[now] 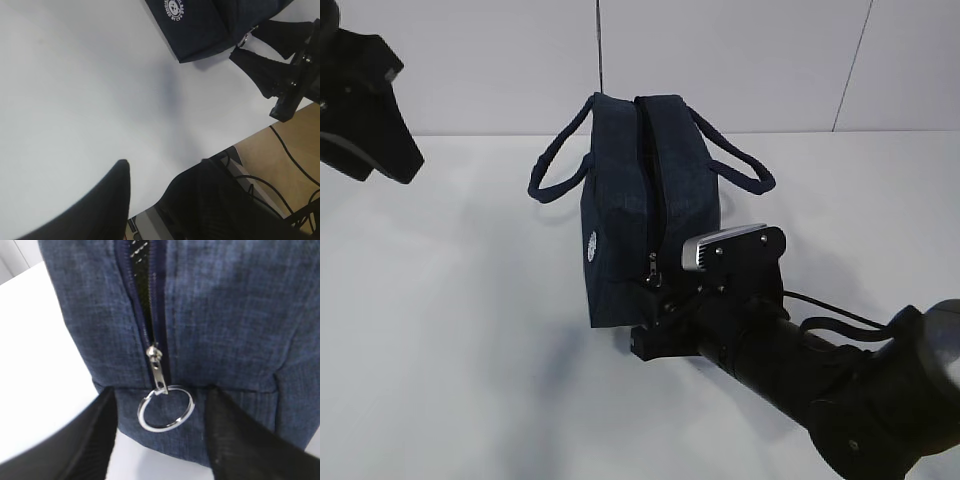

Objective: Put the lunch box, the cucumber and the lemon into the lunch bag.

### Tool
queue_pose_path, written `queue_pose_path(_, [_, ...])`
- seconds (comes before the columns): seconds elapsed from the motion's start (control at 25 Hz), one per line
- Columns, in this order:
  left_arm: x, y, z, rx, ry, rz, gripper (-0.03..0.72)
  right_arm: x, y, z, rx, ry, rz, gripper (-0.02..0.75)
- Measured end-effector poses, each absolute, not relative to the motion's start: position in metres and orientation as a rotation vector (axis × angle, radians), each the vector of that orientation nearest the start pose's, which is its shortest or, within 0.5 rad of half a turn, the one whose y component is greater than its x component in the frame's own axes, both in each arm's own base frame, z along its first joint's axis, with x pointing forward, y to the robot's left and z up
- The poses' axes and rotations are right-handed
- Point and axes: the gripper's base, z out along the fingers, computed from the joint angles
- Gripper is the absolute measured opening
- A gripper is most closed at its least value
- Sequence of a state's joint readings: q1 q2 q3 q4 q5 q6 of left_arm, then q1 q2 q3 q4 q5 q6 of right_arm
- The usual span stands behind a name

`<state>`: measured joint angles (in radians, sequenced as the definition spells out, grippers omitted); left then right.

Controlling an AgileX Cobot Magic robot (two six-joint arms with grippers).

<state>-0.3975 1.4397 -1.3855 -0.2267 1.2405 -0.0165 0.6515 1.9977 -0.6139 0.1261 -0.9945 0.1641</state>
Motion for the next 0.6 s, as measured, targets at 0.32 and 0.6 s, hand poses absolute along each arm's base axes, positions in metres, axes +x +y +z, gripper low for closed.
queue_pose_path(0.32, [0.2538, -0.1276, 0.3554, 0.481, 2.763, -0.42, 0.274, 0.2657, 0.1907, 0.0997, -0.325, 1.898, 0.504, 0.353])
queue_pose_path(0.6, [0.2538, -0.1276, 0.3554, 0.481, 2.763, -0.42, 0.267, 0.2655, 0.1906, 0.0992, -0.326, 1.904, 0.502, 0.298])
